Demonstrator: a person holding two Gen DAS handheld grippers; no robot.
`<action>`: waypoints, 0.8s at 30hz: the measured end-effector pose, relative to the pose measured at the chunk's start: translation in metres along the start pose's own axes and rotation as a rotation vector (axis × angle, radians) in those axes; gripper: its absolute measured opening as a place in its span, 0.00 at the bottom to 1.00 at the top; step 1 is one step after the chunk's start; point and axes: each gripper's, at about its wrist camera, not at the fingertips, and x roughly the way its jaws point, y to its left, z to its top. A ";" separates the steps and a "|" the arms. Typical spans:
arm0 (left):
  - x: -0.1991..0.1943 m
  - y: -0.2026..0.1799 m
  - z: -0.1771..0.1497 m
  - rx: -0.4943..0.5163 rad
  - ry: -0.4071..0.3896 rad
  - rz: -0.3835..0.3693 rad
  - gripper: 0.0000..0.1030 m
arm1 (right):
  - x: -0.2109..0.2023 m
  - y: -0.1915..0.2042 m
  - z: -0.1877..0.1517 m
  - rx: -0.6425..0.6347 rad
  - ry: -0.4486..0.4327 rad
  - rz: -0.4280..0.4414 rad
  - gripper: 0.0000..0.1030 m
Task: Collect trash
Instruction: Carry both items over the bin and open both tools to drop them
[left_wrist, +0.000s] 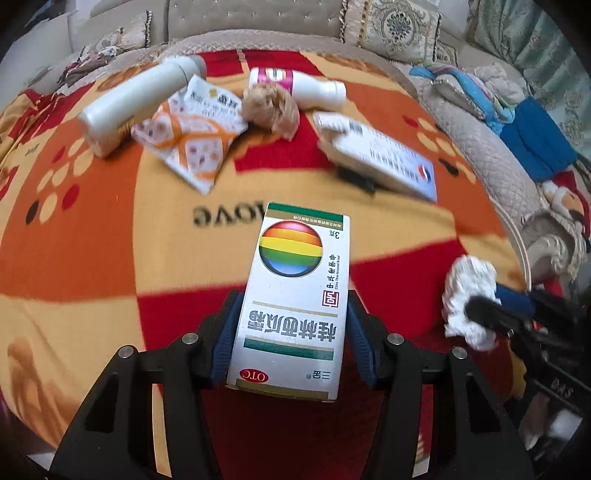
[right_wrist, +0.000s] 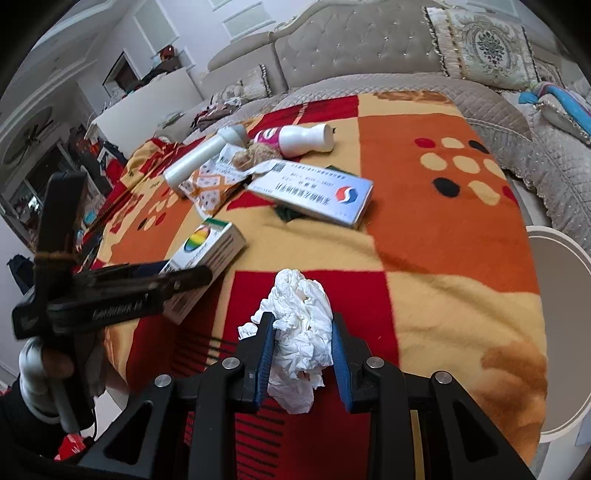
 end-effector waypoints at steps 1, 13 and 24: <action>0.000 -0.001 -0.003 0.003 0.000 0.002 0.51 | 0.002 0.002 -0.002 -0.008 0.010 -0.007 0.27; 0.010 -0.008 0.008 -0.017 -0.009 0.018 0.52 | 0.009 0.005 -0.012 -0.036 0.026 -0.062 0.34; -0.002 -0.032 0.009 0.023 -0.047 -0.002 0.51 | -0.011 -0.003 -0.013 -0.027 -0.021 -0.066 0.31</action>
